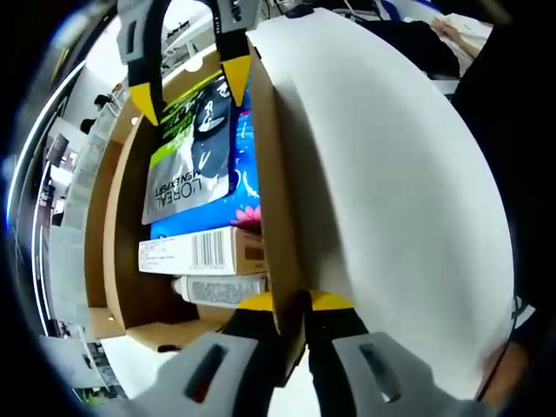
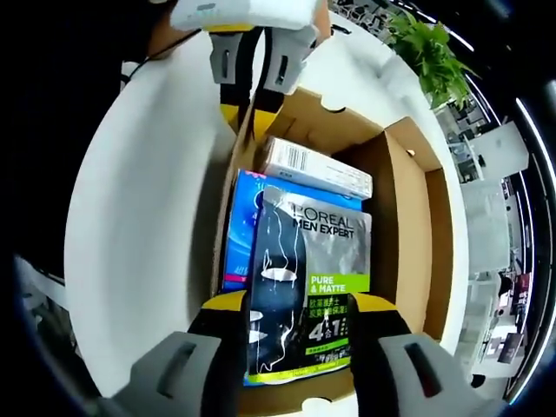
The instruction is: Operate the shoe box by opening the lid, removing the specified soft item, and placing it in the target area until the item is outside and the box remains undamaged.
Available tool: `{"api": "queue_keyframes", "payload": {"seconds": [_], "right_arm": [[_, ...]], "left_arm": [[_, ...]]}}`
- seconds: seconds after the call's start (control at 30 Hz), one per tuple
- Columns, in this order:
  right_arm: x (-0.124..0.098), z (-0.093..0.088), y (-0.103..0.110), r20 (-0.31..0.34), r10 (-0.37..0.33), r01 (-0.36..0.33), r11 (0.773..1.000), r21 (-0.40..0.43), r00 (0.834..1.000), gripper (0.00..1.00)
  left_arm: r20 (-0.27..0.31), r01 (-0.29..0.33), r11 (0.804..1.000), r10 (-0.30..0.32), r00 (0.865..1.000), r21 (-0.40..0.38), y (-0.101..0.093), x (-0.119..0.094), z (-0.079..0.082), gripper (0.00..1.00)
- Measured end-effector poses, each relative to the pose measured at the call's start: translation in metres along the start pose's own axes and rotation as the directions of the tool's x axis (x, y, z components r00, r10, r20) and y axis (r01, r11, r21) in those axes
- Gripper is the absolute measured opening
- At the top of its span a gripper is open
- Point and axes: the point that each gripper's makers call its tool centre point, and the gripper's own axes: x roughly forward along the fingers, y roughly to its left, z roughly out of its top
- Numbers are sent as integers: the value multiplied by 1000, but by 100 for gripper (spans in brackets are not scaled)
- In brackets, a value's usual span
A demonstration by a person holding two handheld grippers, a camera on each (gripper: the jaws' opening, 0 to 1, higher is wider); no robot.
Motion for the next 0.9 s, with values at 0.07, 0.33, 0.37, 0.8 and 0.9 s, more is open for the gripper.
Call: {"api": "queue_keyframes", "payload": {"seconds": [0.07,0.33,0.37,0.8,0.9], "right_arm": [[3,0,0,1,0,0,1000,2,1000,45],[5,-1,2,-10,-28,28,1000,-5,1000,41],[4,-1,2,-9,-31,31,999,-9,999,41],[-9,7,-13,-6,-141,141,989,-55,990,42],[-10,8,-15,-10,-159,158,986,-60,987,42]], "left_arm": [[0,0,1000,0,1000,2,0,0,0,8],[0,1,1000,-1,1000,3,2,1,1,8],[0,1,1000,-1,1000,3,2,1,1,8],[2,1,1000,-1,1000,2,3,1,1,8],[2,1,1000,-1,1000,2,2,1,1,8]]}}
